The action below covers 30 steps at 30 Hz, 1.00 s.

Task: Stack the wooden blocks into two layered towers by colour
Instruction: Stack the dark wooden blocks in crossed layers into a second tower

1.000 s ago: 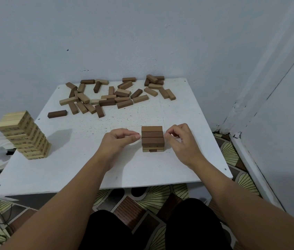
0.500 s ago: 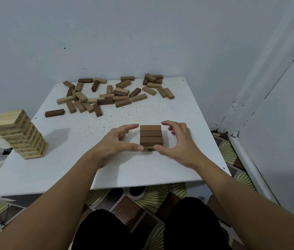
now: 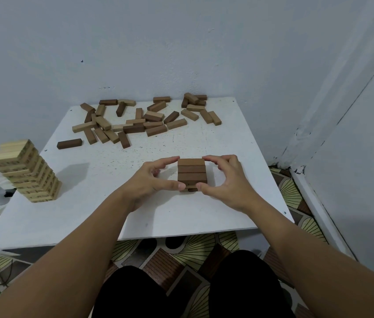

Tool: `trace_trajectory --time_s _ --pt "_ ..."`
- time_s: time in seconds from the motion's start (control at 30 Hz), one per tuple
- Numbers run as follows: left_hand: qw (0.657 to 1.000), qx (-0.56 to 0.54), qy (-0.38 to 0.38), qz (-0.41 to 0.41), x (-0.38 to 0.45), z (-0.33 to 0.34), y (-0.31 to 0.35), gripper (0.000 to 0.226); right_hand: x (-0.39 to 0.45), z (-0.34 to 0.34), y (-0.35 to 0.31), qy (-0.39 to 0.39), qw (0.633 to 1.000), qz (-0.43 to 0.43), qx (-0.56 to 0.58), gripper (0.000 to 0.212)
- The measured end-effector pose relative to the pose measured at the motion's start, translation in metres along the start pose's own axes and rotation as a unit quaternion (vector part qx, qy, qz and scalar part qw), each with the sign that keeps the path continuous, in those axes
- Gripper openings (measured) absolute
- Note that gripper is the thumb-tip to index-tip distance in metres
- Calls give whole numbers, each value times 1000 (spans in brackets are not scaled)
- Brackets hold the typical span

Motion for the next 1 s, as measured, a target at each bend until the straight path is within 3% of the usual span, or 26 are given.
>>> trace_trajectory --time_s 1.0 --pt "1000 -10 2 2 5 3 -2 79 3 1 2 3 1000 0 7 71"
Point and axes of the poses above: each hand's wrist, its own x-axis towards the middle knuckle, its own z-axis out of the palm, y = z × x, the point moved 2 cm from there along x, towards the middle knuckle, and after that the axes turned 14 degrees about x, right-handed, at the moved point
